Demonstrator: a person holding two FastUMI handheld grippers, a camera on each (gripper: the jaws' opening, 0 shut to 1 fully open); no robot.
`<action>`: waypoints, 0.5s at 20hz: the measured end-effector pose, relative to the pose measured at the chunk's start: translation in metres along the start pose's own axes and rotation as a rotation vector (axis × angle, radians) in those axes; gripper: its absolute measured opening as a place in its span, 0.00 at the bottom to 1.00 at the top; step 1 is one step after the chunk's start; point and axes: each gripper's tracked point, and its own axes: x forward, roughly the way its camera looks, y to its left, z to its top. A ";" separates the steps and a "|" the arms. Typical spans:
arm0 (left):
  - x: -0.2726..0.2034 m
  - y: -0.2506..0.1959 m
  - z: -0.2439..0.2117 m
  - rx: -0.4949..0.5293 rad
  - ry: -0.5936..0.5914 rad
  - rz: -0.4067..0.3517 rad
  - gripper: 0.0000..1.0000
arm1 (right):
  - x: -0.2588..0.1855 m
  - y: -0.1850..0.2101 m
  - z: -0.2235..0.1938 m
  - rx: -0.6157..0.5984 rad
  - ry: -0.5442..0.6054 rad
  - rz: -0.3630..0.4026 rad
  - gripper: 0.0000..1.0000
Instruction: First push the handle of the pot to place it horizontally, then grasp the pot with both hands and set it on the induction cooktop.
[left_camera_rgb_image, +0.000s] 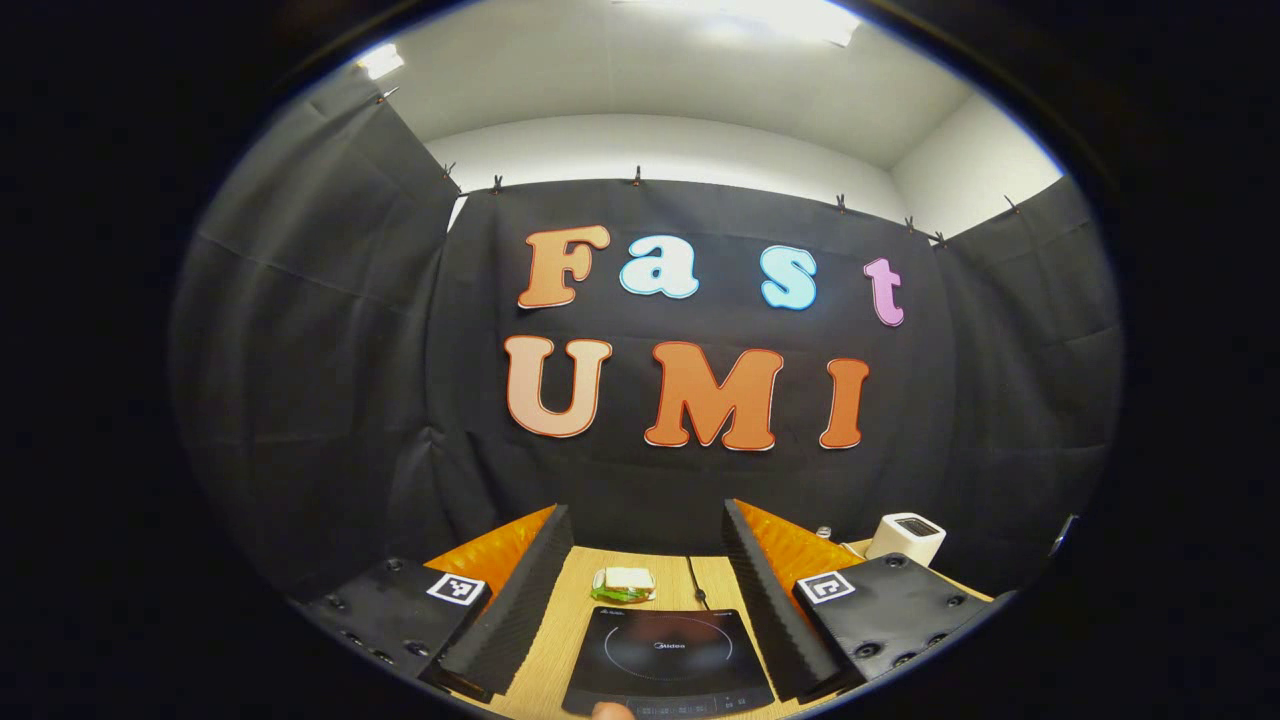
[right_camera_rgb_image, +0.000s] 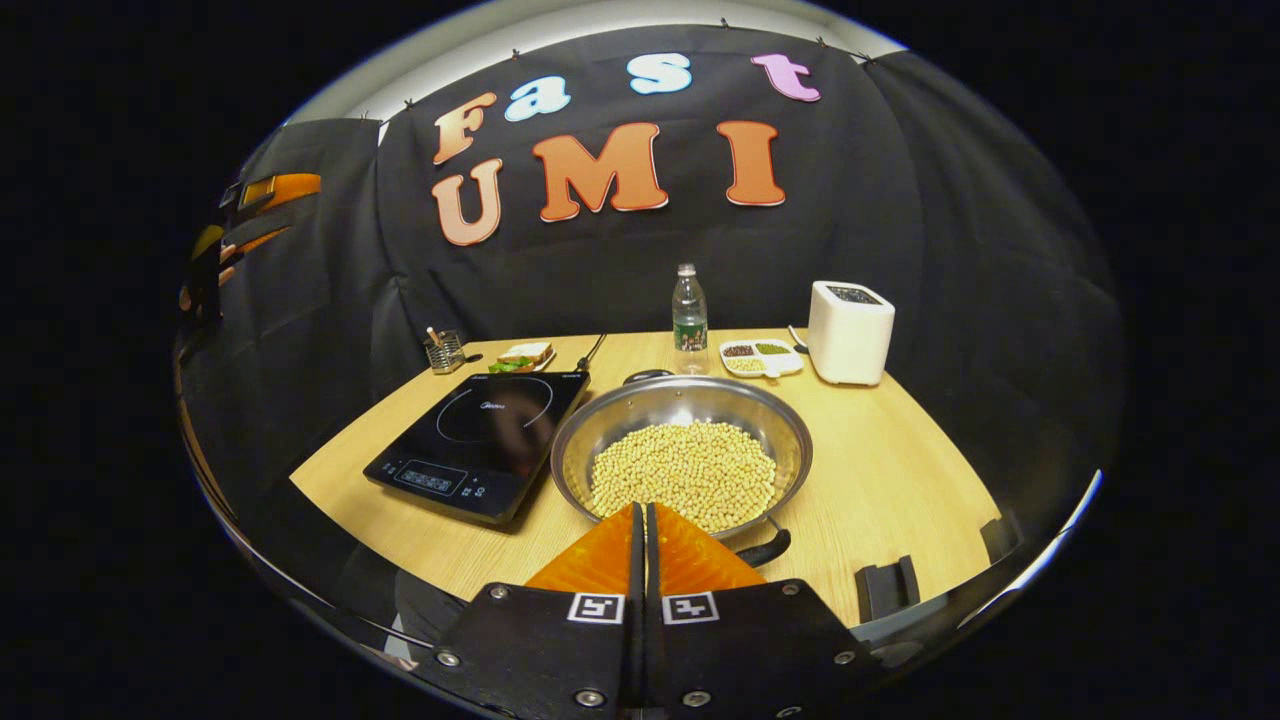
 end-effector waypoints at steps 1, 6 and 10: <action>-0.001 -0.001 0.000 0.001 0.001 0.000 0.98 | 0.002 -0.002 -0.007 0.010 0.014 0.000 0.00; -0.002 -0.003 -0.002 0.007 0.006 0.001 0.98 | 0.015 -0.006 -0.029 0.031 0.054 -0.008 0.00; -0.001 -0.006 -0.007 0.005 0.018 -0.002 0.98 | 0.027 -0.008 -0.042 0.037 0.085 -0.013 0.00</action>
